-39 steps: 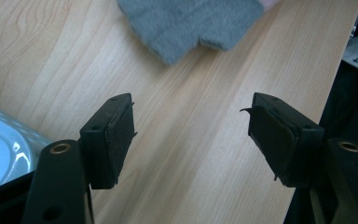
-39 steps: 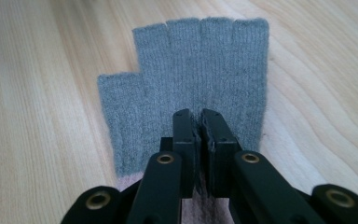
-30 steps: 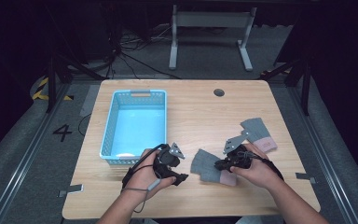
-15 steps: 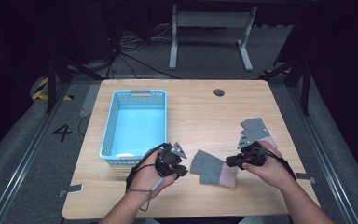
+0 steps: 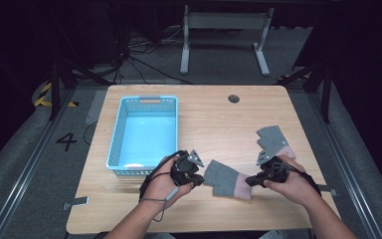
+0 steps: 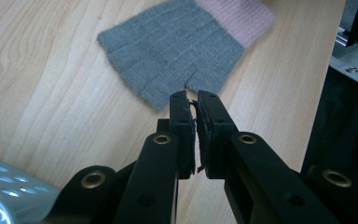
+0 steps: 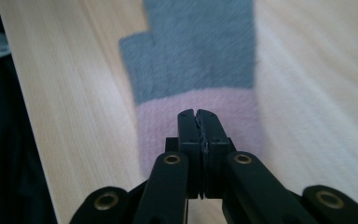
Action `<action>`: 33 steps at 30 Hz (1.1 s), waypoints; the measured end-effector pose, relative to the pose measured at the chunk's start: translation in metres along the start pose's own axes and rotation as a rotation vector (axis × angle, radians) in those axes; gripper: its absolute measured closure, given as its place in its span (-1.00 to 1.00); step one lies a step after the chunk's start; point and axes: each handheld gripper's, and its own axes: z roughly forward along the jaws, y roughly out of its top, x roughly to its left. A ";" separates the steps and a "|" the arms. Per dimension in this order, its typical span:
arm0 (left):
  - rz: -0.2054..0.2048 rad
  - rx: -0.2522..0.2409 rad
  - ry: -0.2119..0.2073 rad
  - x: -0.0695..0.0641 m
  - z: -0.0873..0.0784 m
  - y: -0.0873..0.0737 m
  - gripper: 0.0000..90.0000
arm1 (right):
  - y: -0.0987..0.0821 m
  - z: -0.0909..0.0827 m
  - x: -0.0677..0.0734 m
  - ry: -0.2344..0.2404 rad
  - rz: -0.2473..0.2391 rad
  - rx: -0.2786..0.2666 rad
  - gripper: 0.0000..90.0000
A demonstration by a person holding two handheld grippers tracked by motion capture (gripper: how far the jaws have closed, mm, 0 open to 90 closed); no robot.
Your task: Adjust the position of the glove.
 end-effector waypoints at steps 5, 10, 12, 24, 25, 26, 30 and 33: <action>0.006 0.003 -0.014 0.000 0.000 0.003 0.85 | 0.000 0.012 0.011 0.052 -0.044 0.050 1.00; 0.014 0.003 -0.022 -0.001 0.003 0.006 0.81 | 0.002 0.015 0.021 0.091 -0.074 0.054 1.00; 0.016 0.003 -0.021 -0.001 0.003 0.007 0.80 | 0.003 0.021 0.028 0.129 -0.099 0.072 1.00; 0.008 -0.009 -0.021 0.002 0.000 0.007 0.74 | 0.000 0.031 0.025 0.115 -0.103 0.117 1.00; 0.007 -0.009 -0.020 0.002 0.000 0.007 0.73 | -0.001 0.029 0.023 0.106 -0.095 0.112 1.00; 0.006 -0.010 -0.019 0.002 0.000 0.006 0.72 | -0.002 0.028 0.022 0.102 -0.092 0.109 1.00; 0.007 -0.009 -0.021 0.001 0.000 0.006 0.69 | -0.003 0.025 0.018 0.089 -0.078 0.102 1.00; 0.007 -0.009 -0.023 0.002 0.000 0.006 0.69 | -0.004 0.024 0.014 0.077 -0.066 0.102 1.00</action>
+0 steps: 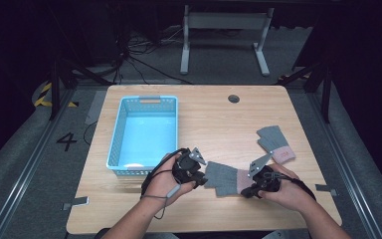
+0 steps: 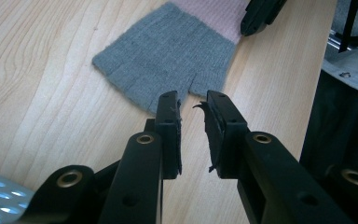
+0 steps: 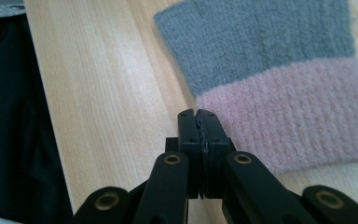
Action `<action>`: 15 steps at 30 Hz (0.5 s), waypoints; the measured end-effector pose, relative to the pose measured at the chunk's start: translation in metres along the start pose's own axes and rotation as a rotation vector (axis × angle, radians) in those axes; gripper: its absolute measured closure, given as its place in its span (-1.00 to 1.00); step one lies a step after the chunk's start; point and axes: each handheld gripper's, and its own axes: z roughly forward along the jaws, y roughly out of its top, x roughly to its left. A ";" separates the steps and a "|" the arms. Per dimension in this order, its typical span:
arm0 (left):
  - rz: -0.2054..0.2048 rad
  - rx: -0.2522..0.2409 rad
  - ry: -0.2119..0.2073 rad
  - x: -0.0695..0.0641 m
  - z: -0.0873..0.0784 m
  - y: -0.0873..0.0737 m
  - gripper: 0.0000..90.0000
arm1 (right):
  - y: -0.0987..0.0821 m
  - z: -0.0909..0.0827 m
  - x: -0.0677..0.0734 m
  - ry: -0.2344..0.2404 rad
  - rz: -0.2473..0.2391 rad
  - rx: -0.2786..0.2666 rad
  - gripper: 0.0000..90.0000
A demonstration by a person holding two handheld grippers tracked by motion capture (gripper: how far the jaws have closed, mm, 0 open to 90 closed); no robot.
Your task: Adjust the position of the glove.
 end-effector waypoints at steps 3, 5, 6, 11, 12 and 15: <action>0.000 -0.001 0.001 0.000 -0.001 0.000 0.68 | -0.001 -0.001 -0.003 -0.005 0.006 -0.006 1.00; -0.004 -0.005 0.003 0.000 -0.001 -0.001 0.68 | -0.002 -0.001 -0.005 -0.012 0.017 -0.008 1.00; -0.005 -0.007 0.007 0.001 -0.001 -0.001 0.68 | -0.002 -0.002 -0.006 -0.013 0.018 -0.007 1.00; -0.007 -0.006 0.003 0.001 -0.002 -0.001 0.67 | -0.003 -0.003 -0.009 -0.027 0.028 -0.013 1.00; -0.008 -0.007 0.003 0.001 -0.001 -0.002 0.66 | -0.003 -0.005 -0.008 -0.027 0.035 -0.017 1.00; -0.018 -0.011 0.005 0.001 -0.003 -0.002 0.63 | -0.002 -0.007 -0.008 -0.016 0.036 -0.028 0.99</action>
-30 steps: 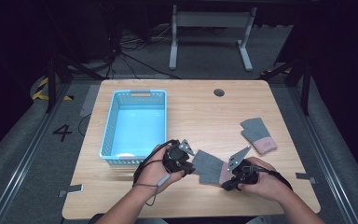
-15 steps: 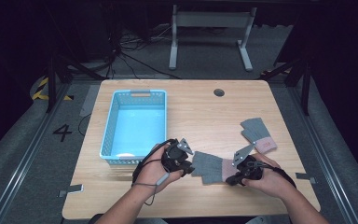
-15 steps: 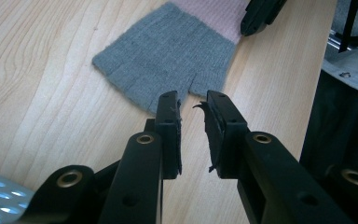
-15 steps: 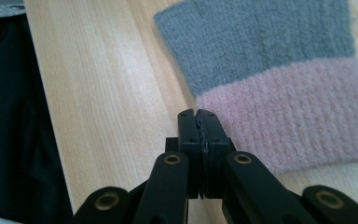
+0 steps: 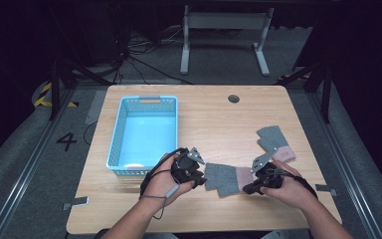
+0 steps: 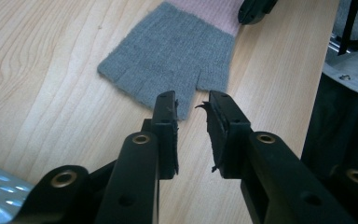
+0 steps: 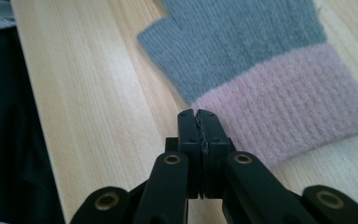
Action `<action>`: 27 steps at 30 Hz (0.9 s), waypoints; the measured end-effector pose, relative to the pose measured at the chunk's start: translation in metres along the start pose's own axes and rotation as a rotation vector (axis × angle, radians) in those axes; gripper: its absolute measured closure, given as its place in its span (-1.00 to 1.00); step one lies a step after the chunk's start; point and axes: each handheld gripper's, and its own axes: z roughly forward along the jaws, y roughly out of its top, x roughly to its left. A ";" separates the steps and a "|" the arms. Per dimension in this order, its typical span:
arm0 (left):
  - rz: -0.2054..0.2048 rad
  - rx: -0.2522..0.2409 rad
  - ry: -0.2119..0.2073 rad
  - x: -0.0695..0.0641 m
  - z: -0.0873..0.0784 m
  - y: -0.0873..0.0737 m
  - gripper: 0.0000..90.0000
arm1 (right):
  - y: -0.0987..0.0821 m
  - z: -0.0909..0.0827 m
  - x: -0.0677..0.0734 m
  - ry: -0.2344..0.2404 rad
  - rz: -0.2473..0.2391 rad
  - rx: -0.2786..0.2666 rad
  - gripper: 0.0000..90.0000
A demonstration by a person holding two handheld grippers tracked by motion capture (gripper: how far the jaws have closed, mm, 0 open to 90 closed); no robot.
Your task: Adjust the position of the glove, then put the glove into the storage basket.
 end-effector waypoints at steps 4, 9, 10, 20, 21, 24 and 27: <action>-0.026 -0.017 0.008 0.002 -0.002 -0.001 0.38 | 0.004 -0.007 0.004 0.010 0.010 -0.044 0.94; -0.039 -0.041 0.008 0.003 -0.004 -0.001 0.27 | 0.006 -0.018 0.005 -0.046 0.048 -0.112 0.88; -0.039 -0.042 0.008 0.003 -0.004 -0.001 0.25 | 0.005 -0.024 0.004 -0.073 0.073 -0.143 0.87; -0.043 -0.048 0.018 0.004 -0.006 -0.001 0.19 | -0.002 -0.045 -0.005 -0.148 0.156 -0.263 0.84; -0.046 -0.049 0.018 0.004 -0.006 -0.001 0.18 | -0.004 -0.049 -0.008 -0.162 0.178 -0.278 0.83; -0.047 -0.048 0.020 0.004 -0.006 -0.002 0.17 | -0.007 -0.054 -0.012 -0.180 0.203 -0.299 0.79; -0.047 -0.048 0.024 0.004 -0.006 -0.003 0.15 | -0.009 -0.061 -0.017 -0.204 0.236 -0.318 0.76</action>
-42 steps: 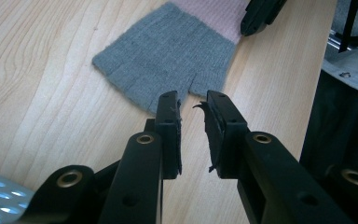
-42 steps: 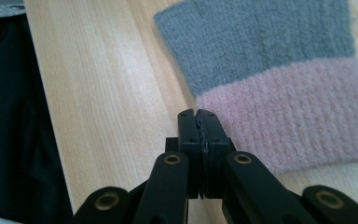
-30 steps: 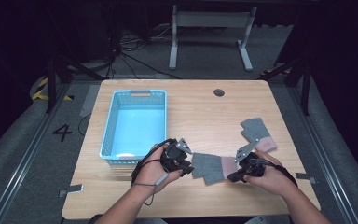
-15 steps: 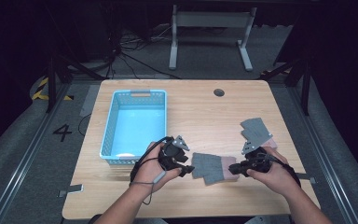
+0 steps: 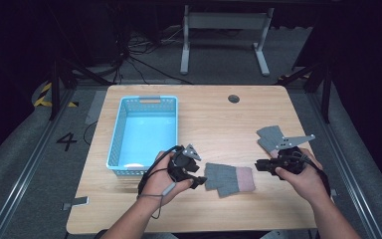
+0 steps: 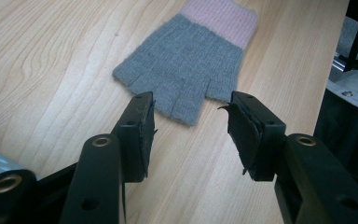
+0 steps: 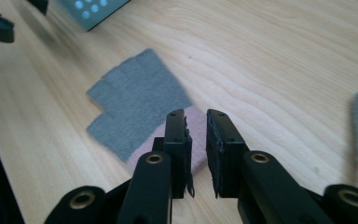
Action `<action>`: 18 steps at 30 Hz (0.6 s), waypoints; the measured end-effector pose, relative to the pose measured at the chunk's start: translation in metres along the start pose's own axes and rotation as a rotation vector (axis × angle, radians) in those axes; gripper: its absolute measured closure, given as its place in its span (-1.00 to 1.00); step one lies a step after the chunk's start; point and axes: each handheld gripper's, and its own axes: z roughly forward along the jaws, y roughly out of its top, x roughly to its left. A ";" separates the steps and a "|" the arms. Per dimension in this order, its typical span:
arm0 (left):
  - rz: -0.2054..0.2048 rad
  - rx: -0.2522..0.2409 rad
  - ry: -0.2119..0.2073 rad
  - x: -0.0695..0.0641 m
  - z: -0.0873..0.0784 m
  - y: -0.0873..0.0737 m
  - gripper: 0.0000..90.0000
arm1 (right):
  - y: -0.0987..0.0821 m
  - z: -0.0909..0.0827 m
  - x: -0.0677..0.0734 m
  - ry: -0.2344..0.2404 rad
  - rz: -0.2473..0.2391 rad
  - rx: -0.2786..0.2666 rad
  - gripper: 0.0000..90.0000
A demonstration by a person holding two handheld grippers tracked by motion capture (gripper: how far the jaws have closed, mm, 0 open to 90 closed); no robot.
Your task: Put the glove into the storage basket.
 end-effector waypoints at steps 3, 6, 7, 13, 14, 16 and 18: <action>-0.005 0.003 0.003 -0.001 0.000 -0.002 0.11 | 0.001 -0.005 -0.006 -0.024 0.033 -0.029 0.68; -0.003 0.006 0.006 -0.002 -0.001 -0.005 0.06 | 0.003 -0.010 -0.018 -0.071 0.075 -0.060 0.57; -0.006 0.006 0.006 -0.003 -0.001 -0.006 0.06 | 0.003 -0.010 -0.018 -0.071 0.075 -0.060 0.57; -0.016 0.006 0.014 -0.006 -0.005 -0.014 0.03 | 0.007 -0.015 -0.042 -0.159 0.140 -0.098 0.39; -0.021 0.007 0.017 -0.006 -0.006 -0.016 0.03 | 0.007 -0.015 -0.045 -0.169 0.145 -0.101 0.38; -0.027 0.006 0.027 -0.006 -0.008 -0.020 0.02 | 0.006 -0.012 -0.059 -0.202 0.183 -0.114 0.29; -0.031 0.009 0.032 -0.007 -0.008 -0.022 0.02 | 0.005 -0.010 -0.064 -0.222 0.184 -0.115 0.27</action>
